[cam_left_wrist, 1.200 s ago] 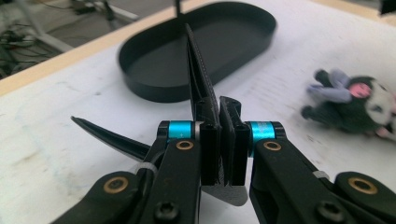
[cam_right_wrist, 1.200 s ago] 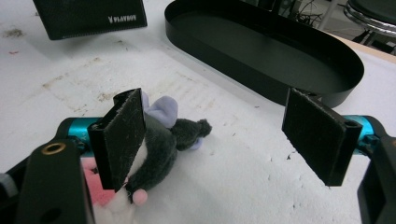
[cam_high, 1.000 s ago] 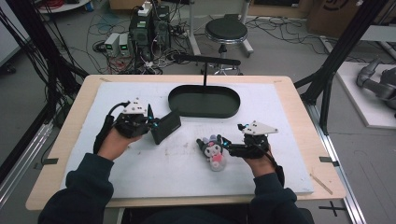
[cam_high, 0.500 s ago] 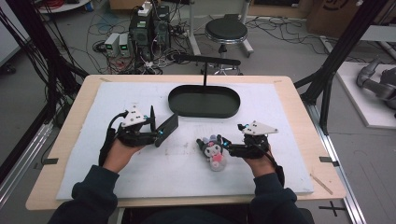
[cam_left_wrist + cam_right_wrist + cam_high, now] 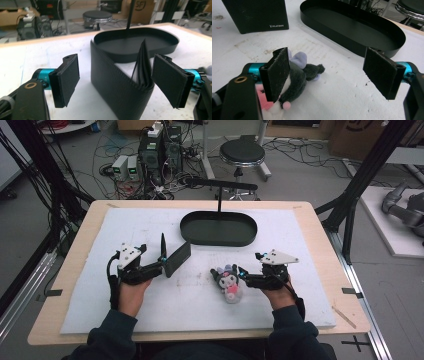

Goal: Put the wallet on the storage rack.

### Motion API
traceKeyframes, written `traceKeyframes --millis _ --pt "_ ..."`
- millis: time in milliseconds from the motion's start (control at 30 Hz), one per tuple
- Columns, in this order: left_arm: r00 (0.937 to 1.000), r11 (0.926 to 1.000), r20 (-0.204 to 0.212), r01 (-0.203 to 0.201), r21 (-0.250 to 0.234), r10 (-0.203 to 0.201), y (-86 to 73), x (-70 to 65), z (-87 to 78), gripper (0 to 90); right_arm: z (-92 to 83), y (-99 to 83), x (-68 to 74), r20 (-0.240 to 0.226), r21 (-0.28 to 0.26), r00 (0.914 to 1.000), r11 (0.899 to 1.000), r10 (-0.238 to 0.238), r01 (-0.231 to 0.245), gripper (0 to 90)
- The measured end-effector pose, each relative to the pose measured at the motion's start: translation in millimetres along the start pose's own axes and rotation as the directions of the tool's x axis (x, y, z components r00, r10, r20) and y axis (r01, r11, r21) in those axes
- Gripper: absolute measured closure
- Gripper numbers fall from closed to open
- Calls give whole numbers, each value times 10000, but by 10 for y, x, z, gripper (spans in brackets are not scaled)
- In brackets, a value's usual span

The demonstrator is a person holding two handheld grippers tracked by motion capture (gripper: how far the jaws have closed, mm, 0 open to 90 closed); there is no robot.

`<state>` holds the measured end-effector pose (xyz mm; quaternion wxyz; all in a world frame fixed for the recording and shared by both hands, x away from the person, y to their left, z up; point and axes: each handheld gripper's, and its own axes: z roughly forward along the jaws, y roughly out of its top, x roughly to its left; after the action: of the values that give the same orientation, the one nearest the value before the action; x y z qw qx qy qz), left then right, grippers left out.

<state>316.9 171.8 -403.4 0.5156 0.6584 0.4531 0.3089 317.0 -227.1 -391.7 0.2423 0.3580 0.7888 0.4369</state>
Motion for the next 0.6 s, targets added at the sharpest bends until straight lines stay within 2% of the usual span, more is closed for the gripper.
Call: traceKeyframes --millis 100,167,300,433,500,600 --pt "9995 9997 221 240 29 -241 -36 -9 29 220 -8 -3 -1 4 -22 10000 10000 1 -1 220" --pt "9998 10000 184 16 -2 -16 -34 -32 35 220 -11 -5 -7 12 -11 10000 10000 -5 5 220" --pt "9996 9998 256 120 -164 -116 -30 -55 6 230 -15 -7 -16 52 -11 10000 10000 50 -50 220" --pt "9992 9989 397 -65 -465 83 7 -97 -47 235 -15 -9 -23 66 -4 10000 10000 6 -6 220" --pt "9991 9995 407 -108 -292 119 -15 -95 -14 235 -8 -8 -22 56 -11 10000 10000 31 -31 220" --pt "9990 10000 434 71 -56 -69 -59 -98 29 235 -10 -8 -16 36 18 10000 10000 -26 26 220"
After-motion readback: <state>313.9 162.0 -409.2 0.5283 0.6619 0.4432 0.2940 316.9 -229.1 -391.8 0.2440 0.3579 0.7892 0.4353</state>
